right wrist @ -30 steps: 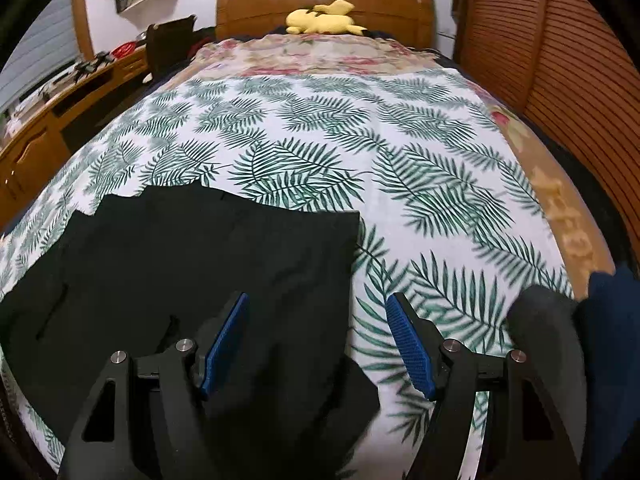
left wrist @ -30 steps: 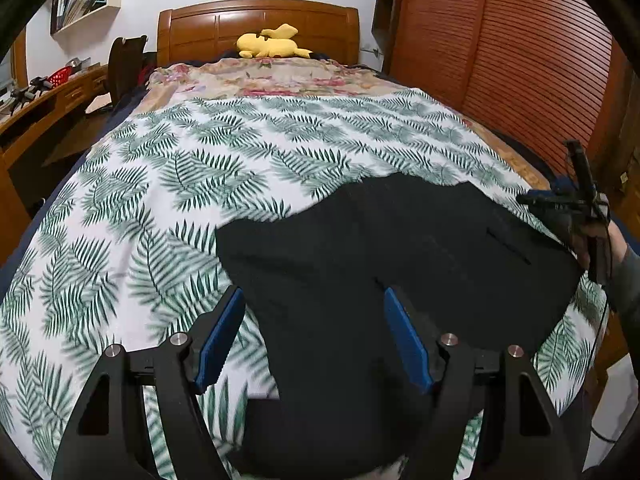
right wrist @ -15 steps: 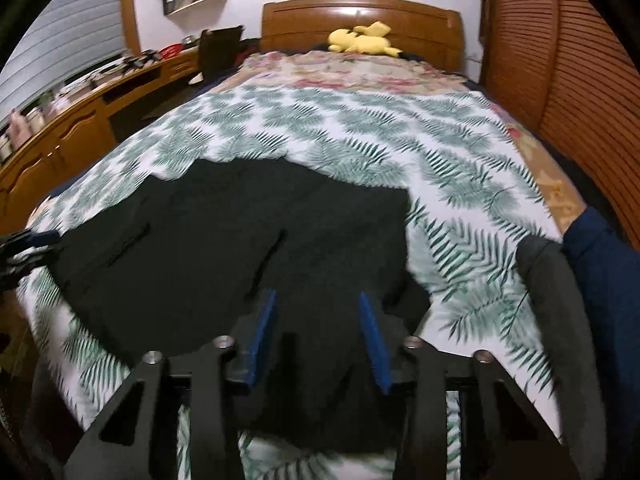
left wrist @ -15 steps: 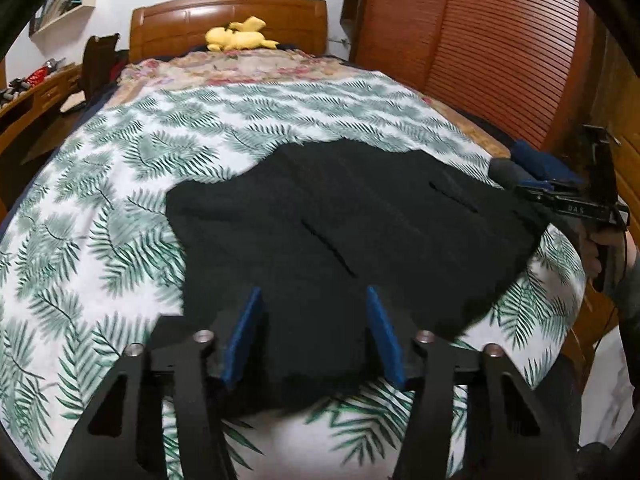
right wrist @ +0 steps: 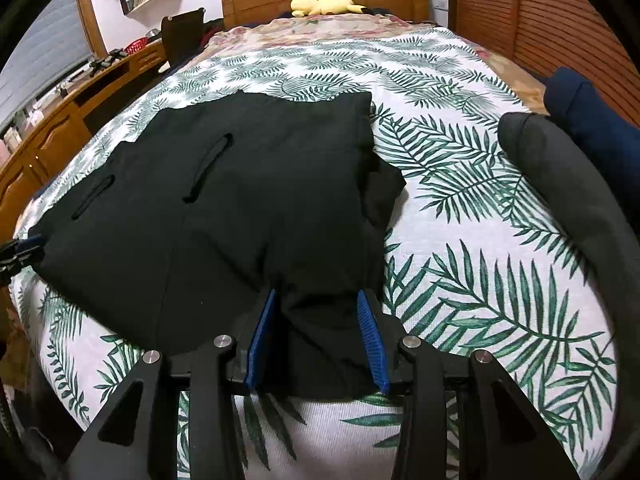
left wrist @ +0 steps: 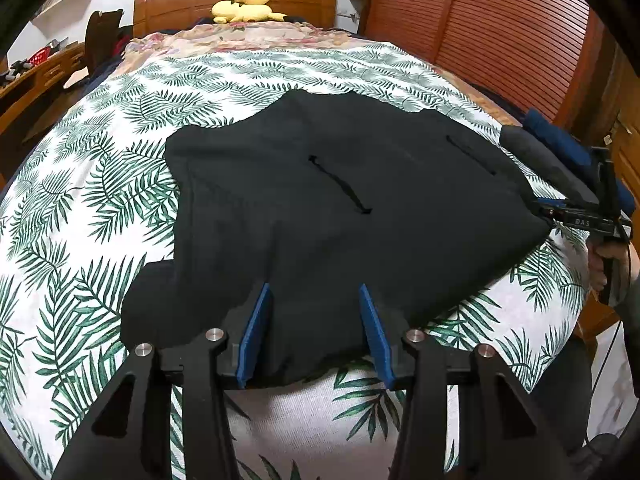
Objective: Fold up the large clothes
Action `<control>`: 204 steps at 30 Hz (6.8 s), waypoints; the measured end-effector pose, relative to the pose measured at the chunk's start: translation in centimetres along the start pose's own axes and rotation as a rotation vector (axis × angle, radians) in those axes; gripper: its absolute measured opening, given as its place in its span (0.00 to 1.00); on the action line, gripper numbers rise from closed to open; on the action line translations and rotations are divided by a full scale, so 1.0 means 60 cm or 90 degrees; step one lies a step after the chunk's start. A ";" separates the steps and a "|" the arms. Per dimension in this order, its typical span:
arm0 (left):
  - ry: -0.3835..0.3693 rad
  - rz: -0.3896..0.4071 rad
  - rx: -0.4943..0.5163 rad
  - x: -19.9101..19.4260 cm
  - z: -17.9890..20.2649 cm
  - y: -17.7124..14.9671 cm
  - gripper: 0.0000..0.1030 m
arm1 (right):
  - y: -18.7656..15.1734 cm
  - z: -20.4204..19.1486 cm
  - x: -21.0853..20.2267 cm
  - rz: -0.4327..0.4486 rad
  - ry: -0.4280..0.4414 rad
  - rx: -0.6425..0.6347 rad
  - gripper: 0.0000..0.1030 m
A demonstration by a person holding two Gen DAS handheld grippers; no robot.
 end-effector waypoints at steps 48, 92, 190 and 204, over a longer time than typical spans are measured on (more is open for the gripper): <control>-0.023 0.041 0.050 -0.016 0.110 0.027 0.46 | -0.012 -0.020 -0.003 0.017 -0.044 0.038 0.78; -0.075 0.031 0.055 0.019 0.122 0.039 0.42 | 0.038 -0.079 -0.053 0.148 0.144 0.015 0.17; 0.034 0.081 -0.081 -0.104 -0.110 -0.045 0.08 | 0.067 -0.402 0.203 0.017 0.191 -0.195 0.23; 0.087 0.099 -0.076 -0.149 -0.128 -0.041 0.76 | 0.231 -0.367 0.347 0.014 0.133 -0.199 0.33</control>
Point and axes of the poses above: each gripper's, at about its wrist camera, not at the fingertips, and x roughly the way its jaws point, z to its right, y to its top, the point moved 1 cm from there along x, roughly the way its jaws point, and after that the axes turned 4 degrees about -y, right-handed, at the moved point
